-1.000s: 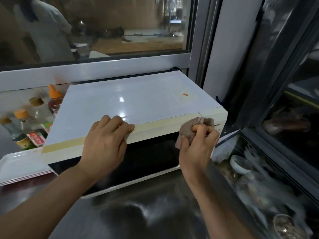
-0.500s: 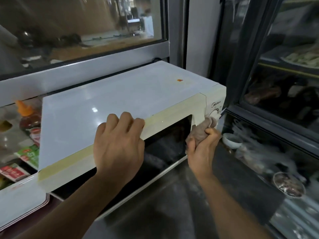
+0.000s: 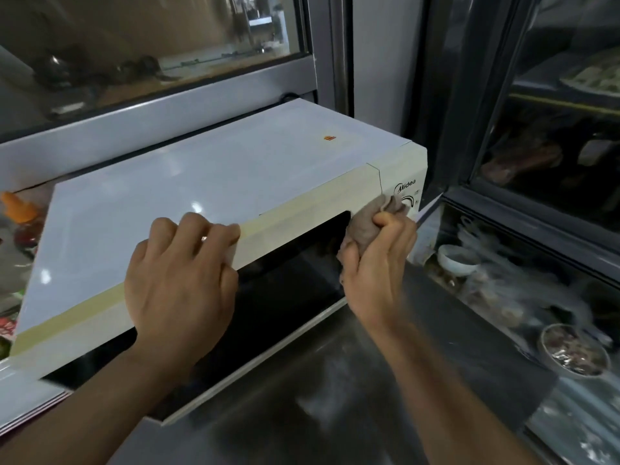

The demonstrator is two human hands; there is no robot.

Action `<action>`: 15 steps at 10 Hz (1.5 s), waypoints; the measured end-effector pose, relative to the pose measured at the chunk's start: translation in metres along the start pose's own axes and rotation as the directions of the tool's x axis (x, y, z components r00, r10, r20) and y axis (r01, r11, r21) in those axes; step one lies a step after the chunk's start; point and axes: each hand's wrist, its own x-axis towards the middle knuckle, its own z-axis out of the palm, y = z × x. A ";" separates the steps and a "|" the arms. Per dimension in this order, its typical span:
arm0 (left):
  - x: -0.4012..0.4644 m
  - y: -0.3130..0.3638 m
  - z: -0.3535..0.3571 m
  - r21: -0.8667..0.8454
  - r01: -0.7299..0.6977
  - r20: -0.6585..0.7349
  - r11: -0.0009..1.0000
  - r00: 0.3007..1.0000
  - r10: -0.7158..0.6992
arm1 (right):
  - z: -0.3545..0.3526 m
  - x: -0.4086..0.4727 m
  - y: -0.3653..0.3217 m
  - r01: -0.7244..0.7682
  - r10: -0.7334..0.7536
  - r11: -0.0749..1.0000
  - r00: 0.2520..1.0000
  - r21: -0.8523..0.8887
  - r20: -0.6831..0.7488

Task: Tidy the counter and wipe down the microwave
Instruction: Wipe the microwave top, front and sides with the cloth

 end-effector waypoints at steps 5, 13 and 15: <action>0.002 0.007 0.004 0.029 0.108 0.034 0.994 0.994 -0.108 | 0.036 -0.067 0.077 -0.334 0.271 0.904 0.930 0.267 0.246; -0.002 -0.015 -0.014 -0.182 -0.135 0.045 0.974 0.988 0.145 | 0.072 -0.130 0.002 -0.656 0.592 0.633 0.752 0.411 0.291; -0.027 -0.063 -0.049 -0.268 -0.273 0.102 0.924 0.946 0.309 | 0.063 -0.079 0.044 -0.645 0.643 0.689 0.754 0.331 0.131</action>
